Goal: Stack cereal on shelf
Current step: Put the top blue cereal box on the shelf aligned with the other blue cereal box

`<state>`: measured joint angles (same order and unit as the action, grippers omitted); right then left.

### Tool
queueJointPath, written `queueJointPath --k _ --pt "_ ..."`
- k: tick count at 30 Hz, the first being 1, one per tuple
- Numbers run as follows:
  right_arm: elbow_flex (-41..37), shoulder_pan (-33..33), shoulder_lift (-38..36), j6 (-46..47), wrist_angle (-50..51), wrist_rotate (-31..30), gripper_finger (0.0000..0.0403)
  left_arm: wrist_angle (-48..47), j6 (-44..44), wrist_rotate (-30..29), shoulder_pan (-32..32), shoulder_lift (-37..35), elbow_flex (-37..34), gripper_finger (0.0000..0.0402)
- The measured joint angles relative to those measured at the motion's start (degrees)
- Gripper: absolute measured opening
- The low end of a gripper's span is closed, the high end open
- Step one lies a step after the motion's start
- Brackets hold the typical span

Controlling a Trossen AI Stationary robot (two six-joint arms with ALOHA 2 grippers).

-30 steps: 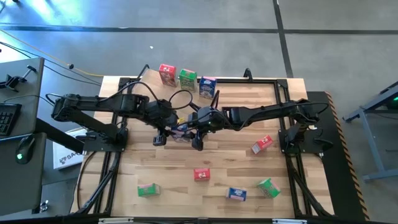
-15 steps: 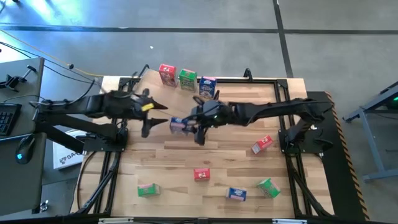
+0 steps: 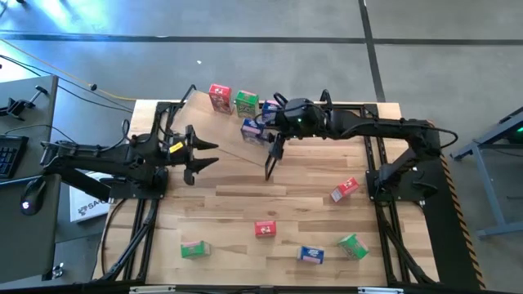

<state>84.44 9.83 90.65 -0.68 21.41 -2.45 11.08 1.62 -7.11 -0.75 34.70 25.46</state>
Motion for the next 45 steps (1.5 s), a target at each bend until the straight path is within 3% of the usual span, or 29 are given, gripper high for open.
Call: queueJointPath --k 5,18,23,31,40,45 --pt "-0.04 1.89 0.35 -0.36 1.75 -0.47 0.0167 5.27 1.20 -0.28 0.00 -0.03 -3.38 0.0183" --pt "-3.39 2.95 0.35 3.63 0.91 -0.79 0.0167 5.54 0.80 -0.96 0.00 -0.05 -3.44 0.0168" --pt "-3.34 2.60 0.33 3.69 3.55 -4.83 0.0177 5.54 0.84 -0.96 0.00 -0.02 -3.44 0.0168" --pt "-3.34 2.44 -0.11 3.69 5.30 -8.35 0.0234 5.50 1.18 -0.97 0.00 0.00 -3.44 0.0168" --pt "-3.34 0.08 -3.52 3.25 6.12 -12.64 0.0238 5.54 1.27 -1.35 0.01 0.46 -3.44 0.0168" --pt "-3.33 -2.49 -8.19 3.16 8.22 -15.38 0.0237 5.50 1.31 -4.45 3.21 5.78 -3.44 0.0152"
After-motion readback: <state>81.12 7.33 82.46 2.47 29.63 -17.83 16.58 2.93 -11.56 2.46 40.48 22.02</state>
